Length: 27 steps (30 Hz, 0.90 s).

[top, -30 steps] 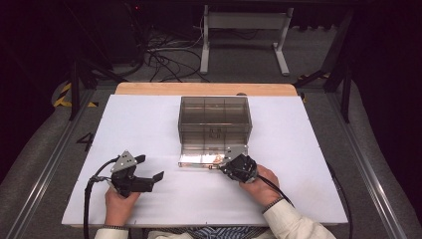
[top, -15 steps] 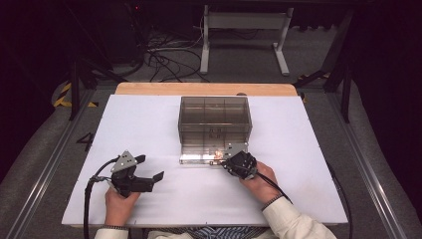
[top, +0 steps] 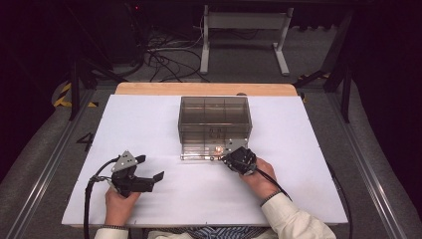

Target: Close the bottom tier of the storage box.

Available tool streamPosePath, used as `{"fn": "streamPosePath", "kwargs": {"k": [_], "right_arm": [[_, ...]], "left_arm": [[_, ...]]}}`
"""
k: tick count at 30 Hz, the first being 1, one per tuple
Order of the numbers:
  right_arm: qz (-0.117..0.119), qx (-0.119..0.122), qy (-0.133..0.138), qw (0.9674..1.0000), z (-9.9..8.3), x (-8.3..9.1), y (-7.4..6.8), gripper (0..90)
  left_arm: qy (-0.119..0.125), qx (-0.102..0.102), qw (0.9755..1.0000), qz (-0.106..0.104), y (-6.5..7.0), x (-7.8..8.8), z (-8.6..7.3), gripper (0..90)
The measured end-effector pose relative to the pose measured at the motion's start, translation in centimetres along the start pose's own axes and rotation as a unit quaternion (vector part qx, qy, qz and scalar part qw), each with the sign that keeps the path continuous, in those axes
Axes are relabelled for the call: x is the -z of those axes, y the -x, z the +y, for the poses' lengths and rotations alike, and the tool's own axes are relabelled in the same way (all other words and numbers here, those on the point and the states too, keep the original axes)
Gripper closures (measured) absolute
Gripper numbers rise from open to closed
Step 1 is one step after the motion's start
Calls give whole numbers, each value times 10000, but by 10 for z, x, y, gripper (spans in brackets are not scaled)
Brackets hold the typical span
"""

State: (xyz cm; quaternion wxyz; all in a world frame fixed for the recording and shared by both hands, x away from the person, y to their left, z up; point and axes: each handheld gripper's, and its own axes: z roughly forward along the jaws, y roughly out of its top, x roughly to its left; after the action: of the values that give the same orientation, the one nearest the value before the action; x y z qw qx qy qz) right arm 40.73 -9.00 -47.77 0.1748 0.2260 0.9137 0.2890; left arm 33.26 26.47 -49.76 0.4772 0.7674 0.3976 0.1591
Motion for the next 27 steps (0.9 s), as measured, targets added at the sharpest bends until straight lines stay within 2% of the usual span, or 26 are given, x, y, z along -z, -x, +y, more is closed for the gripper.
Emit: {"fn": "streamPosePath", "kwargs": {"k": [27], "right_arm": [[-271, -19, 77, 9996, 11, -15, 16, 900]], "left_arm": [[-6, -19, 10000, -5, 0, 0, 0, 49]]}}
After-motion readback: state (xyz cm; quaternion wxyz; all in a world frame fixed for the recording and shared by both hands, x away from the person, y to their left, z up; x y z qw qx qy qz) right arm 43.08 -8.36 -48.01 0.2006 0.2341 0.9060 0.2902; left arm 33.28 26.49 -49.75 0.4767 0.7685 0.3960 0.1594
